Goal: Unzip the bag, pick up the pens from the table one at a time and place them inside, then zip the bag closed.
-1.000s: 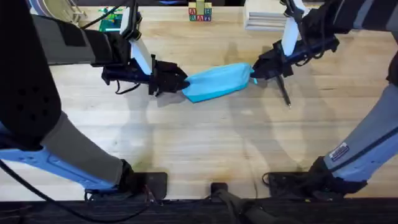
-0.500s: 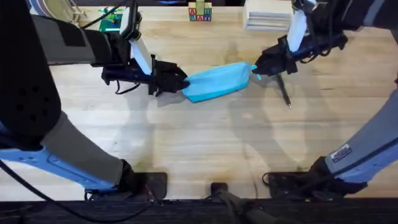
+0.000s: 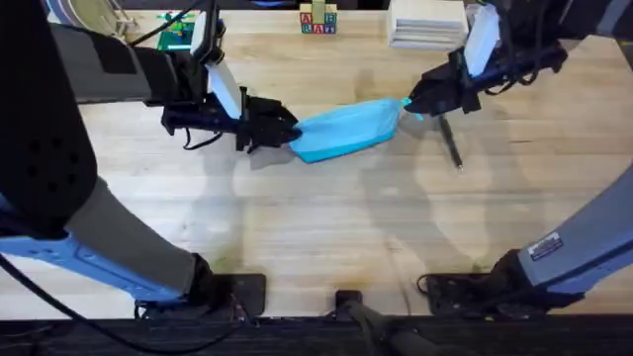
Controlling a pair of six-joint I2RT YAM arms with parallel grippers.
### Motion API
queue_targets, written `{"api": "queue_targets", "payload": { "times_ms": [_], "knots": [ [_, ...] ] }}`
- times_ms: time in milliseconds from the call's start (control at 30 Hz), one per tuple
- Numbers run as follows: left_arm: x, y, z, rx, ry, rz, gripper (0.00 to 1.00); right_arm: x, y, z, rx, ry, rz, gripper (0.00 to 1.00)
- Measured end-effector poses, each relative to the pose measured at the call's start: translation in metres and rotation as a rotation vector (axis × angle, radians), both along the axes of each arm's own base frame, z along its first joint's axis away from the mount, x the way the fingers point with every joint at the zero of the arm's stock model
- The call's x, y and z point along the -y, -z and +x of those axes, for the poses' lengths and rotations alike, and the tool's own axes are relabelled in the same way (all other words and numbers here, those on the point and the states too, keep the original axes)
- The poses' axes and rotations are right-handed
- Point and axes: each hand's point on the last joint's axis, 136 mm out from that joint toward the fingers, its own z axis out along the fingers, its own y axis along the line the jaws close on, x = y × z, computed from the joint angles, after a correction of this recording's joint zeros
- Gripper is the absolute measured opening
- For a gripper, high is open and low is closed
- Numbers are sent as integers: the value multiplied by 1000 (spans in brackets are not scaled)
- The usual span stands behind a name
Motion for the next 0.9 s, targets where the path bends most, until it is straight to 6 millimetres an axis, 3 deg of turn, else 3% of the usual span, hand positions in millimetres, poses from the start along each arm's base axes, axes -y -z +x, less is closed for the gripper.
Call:
{"api": "queue_targets", "payload": {
  "times_ms": [900],
  "knots": [
    [0, 0, 0, -1, 0, 0, 42, -15, -32, 10, 55, 7, 139, 29]
  ]
}}
